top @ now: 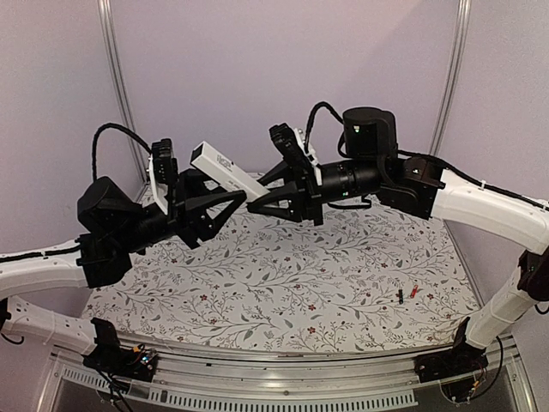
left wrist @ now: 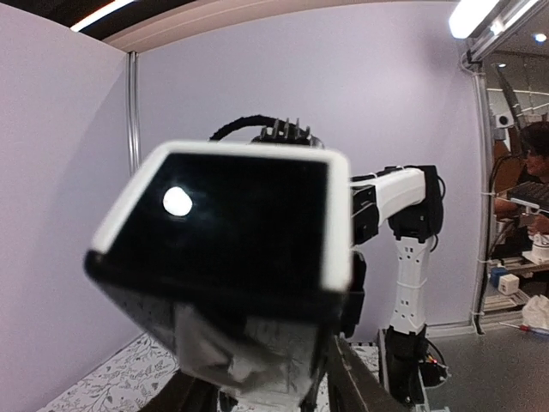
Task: Load the batteries into the remote control
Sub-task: Pass from the right arm to the left, then remove the battery cover from the remote control.
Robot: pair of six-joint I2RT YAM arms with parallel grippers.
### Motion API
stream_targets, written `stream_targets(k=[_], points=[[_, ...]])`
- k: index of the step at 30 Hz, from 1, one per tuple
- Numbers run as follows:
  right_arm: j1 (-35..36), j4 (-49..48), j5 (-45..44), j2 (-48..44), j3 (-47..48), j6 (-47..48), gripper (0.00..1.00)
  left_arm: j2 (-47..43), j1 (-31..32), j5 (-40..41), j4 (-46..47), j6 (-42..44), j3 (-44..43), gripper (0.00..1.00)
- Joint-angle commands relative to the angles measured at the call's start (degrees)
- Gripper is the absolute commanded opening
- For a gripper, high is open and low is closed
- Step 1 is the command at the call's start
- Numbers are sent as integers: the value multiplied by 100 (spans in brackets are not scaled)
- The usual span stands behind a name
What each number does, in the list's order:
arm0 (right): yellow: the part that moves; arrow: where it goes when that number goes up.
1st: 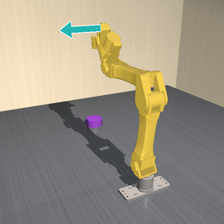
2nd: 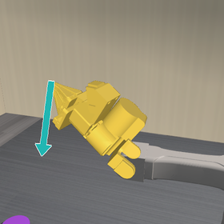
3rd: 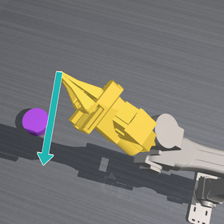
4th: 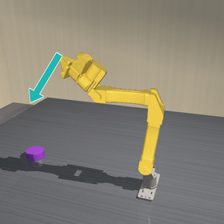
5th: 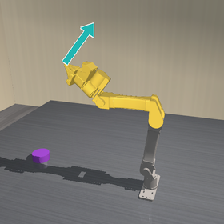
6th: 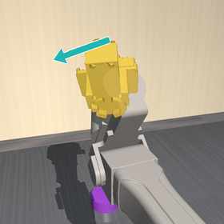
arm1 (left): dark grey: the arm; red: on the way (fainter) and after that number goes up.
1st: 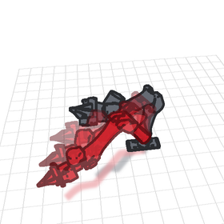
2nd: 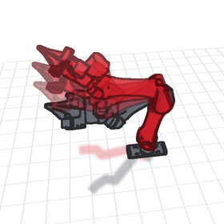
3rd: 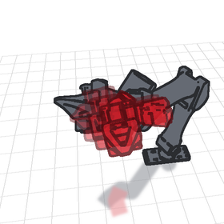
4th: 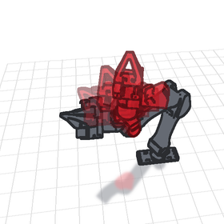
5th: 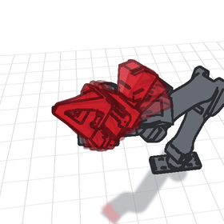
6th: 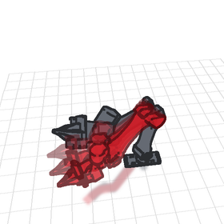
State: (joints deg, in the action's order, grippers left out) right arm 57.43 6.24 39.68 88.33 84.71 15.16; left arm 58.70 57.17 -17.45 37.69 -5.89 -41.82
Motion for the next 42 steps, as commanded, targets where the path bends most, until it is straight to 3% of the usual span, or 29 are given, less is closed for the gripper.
stream_targets(k=[1, 5, 6, 7, 9, 10, 14, 19, 24, 30, 40, 42], points=[[14, 97, 140, -34, 107, 47, 0, 110, 108, -238, 208, -52, -201, 36], [12, 86, 149, -49, 123, 59, 0, 132, 146, -270, 244, -185, -181, 3], [14, 69, 108, -59, 125, 58, 0, 88, 147, -265, 341, -277, -128, 0], [12, 42, 31, -74, 121, 58, 11, 21, 148, -238, 501, -386, -34, 0], [13, -125, -229, -173, -10, 71, 46, -146, 145, 40, 889, -650, 160, 0], [9, -262, -340, -273, -151, 154, 58, -231, 146, 304, 1021, -827, 225, 0], [5, -1229, -537, -911, -960, 1019, 77, -390, 141, 1685, 1013, -2072, 186, 0], [14, -1726, -573, -1057, -1015, 2163, 98, -362, 148, 1647, 788, -2751, -130, 0], [93, -1844, -648, -650, -700, 2666, 99, -261, 150, 1672, 666, -3152, -187, 0], [322, -1811, -907, -194, -306, 3328, 92, -117, 147, 1436, 869, -3266, -300, 0], [493, -1969, -900, 28, -176, 3418, 64, 55, 146, 1331, 951, -3375, -355, 0], [534, -1969, -980, 66, -165, 3424, 55, 87, 149, 1283, 996, -3384, -376, 0]])
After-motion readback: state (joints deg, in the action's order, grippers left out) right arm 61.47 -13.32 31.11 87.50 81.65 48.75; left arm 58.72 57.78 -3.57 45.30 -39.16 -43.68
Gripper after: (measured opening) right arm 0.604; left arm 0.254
